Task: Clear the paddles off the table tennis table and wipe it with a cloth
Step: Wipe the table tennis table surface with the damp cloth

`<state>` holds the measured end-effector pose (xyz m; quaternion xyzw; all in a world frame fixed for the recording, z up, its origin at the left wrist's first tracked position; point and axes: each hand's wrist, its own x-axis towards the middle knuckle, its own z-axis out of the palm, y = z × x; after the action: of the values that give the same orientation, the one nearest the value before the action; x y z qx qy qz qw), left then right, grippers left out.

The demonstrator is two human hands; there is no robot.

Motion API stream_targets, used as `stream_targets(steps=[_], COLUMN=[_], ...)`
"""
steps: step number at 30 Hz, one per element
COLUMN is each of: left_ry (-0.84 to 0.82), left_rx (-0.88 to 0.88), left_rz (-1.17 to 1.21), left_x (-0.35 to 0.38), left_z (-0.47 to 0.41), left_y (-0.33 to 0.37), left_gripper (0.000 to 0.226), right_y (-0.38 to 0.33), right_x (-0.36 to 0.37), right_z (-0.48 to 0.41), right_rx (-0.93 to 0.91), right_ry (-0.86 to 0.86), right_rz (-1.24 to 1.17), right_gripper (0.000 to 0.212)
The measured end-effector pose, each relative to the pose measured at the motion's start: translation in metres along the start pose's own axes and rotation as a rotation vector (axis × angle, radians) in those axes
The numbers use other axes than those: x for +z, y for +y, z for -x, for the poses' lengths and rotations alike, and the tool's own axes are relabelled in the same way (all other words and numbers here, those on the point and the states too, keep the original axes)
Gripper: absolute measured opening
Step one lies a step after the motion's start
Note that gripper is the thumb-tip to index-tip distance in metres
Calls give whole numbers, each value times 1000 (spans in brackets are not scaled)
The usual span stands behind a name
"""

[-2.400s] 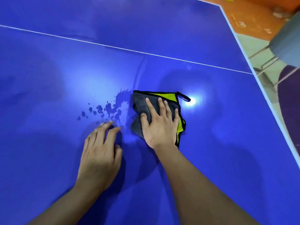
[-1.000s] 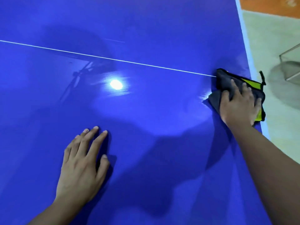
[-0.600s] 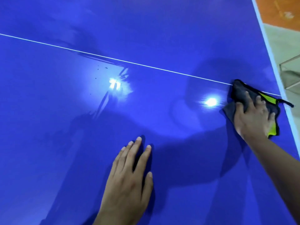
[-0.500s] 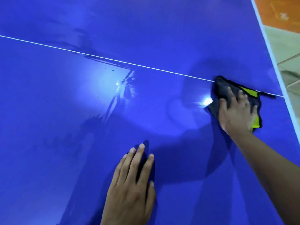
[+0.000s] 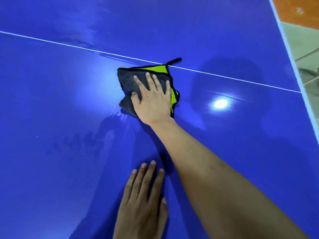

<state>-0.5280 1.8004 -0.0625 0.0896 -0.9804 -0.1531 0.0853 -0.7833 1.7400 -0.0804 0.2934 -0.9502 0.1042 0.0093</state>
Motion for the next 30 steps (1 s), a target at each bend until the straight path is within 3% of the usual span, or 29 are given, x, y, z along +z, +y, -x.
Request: stream_targets(steps=[4,11,16,25,30], left_ry=[53,-52,-87,-70,-27], left_rx=[-34,-84,-102,-125,-133], left_rz=[11,-3,-17,-26,27], left_x=[12,18,15,14,12], left_z=[2,4,6,9,12], left_y=[2,3,5,14,16], left_gripper=[56,63,62,58,52], right_y=[62,279,384,400,346], right_x=[-14,-68,-98,-106,-98], right_z=[23,113,184,213,208], right_rx=[-15,361,578,613,548], right_ry=[34,77,88,102,105], right_rz=[-35,35,25,42,46], right_gripper=[55,56,59,59,65])
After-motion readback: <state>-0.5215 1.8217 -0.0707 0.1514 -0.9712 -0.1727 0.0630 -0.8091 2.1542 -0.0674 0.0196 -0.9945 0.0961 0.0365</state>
